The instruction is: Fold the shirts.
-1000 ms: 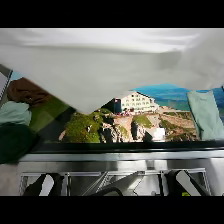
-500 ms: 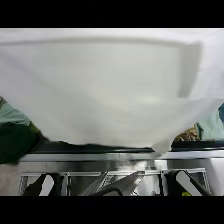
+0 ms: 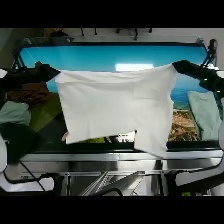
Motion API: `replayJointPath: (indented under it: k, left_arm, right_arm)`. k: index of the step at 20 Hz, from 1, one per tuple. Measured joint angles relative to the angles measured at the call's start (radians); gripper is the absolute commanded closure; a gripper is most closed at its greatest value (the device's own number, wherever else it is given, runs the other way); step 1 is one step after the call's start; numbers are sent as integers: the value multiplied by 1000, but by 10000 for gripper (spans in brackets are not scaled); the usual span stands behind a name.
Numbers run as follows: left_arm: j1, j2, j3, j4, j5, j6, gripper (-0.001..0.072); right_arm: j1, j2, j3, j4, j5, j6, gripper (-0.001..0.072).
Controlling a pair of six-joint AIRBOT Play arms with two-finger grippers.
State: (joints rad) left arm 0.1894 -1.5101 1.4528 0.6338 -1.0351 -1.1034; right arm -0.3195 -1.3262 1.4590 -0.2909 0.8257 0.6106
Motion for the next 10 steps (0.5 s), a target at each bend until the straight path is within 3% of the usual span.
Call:
replayJointPath:
  k: [5, 10]
  left_arm:
    - [-18, -293, 192, 21, -19, -19, 697]
    - [-37, -451, 316, 87, -36, -41, 696]
  right_arm:
    - [9, -225, 149, -12, -12, 53, 692]
    - [5, -283, 183, -251, 33, 169, 692]
